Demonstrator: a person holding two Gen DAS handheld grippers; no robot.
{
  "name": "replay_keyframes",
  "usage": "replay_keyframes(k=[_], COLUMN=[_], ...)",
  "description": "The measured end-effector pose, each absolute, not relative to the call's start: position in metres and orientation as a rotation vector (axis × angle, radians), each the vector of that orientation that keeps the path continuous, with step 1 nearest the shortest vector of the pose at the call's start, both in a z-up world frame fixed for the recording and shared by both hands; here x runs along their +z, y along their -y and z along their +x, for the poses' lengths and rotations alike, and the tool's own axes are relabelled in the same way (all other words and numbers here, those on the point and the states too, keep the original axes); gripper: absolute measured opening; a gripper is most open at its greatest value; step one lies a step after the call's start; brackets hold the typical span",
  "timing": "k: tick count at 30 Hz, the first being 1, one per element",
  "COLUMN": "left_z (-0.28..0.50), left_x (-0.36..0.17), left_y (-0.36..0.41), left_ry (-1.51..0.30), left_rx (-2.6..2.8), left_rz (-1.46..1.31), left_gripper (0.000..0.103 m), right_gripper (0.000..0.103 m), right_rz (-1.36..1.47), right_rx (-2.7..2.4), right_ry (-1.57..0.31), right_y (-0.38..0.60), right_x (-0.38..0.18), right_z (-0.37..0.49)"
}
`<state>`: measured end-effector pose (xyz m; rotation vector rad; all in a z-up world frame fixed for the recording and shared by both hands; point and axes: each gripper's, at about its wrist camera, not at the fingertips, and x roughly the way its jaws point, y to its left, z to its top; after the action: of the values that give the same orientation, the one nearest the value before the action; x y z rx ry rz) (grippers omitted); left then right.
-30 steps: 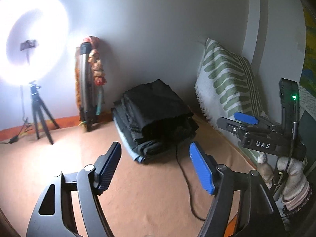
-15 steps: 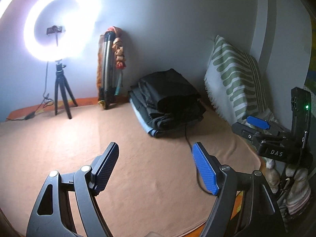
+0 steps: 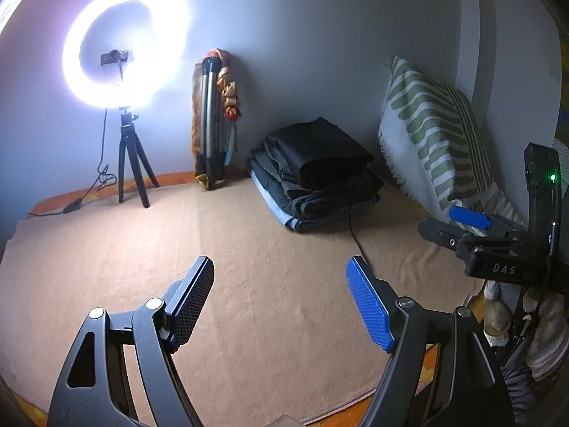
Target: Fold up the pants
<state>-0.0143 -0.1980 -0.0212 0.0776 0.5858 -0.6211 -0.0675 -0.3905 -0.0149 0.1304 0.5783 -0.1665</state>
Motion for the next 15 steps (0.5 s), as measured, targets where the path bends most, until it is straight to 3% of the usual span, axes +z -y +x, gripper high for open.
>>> replay_keyframes(k=[15], left_z=[-0.02], left_x=[-0.035], left_y=[0.2], left_ry=[-0.613], left_rx=[-0.61], left_rz=[0.125], left_gripper=[0.077], right_gripper=[0.103], right_rz=[0.107], right_rx=[-0.158], right_ry=[-0.582], right_y=[0.38], right_x=[-0.023], right_z=[-0.061])
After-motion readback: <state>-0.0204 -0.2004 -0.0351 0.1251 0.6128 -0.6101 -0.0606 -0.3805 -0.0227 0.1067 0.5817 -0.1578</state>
